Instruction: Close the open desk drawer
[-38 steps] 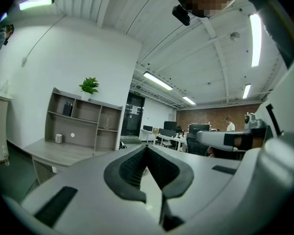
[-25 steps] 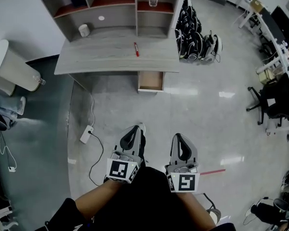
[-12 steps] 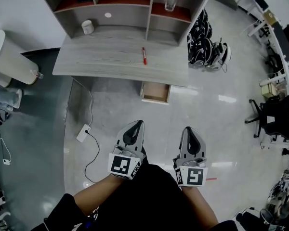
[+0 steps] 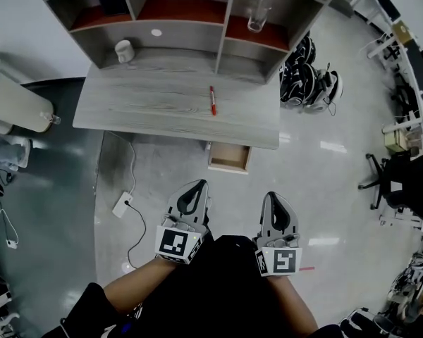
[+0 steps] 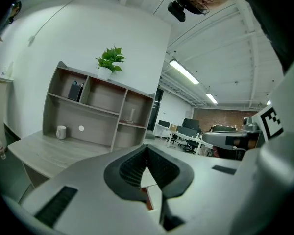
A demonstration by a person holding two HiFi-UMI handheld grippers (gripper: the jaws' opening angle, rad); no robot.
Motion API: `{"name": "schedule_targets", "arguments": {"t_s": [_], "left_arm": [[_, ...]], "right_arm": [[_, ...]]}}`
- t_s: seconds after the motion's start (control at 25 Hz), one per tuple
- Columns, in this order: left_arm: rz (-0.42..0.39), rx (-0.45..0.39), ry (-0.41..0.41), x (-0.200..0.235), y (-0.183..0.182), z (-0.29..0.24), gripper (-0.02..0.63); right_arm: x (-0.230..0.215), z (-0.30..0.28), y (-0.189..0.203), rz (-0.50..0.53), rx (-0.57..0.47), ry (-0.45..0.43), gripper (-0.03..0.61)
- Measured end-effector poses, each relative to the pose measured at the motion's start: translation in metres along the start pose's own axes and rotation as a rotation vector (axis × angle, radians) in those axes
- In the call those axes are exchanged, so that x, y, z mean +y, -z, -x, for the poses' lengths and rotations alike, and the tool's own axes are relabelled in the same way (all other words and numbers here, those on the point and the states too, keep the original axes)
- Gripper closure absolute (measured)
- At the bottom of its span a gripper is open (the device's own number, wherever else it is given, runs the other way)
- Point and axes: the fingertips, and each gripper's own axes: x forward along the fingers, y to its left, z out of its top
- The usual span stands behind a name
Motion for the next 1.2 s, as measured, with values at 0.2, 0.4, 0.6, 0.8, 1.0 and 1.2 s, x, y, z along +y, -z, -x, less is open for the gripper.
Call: {"name": "schedule_targets", "arguments": {"t_s": [0.2,0.4,0.6,0.8,1.0,1.2], "left_arm": [[0.008,0.026,-0.002,0.019,0.008,-0.029,0.600],[0.000,0.076,-0.028,0.024,0.025,-0.041,0.600],[0.025,0.069,-0.026,0.030,0.039,-0.054,0.600],[0.018,0.074,-0.101,0.049,0.054,-0.066,0.600],[-0.011,0.130,-0.106,0.057,0.090,-0.078,0.600],[-0.054,0.215,-0.070,0.061,0.140,-0.083,0.598]], "right_arm": [[-0.026,-0.019,0.014,-0.034,0.032,0.058,0.561],[-0.047,-0.027,0.038,-0.040,0.065,0.071,0.560],[-0.065,-0.050,0.064,-0.049,0.096,0.046,0.560],[-0.077,-0.074,0.093,-0.052,0.117,0.008,0.560],[-0.091,-0.089,0.125,-0.079,0.121,0.018,0.560],[-0.089,-0.101,0.157,-0.134,0.132,0.031,0.560]]}}
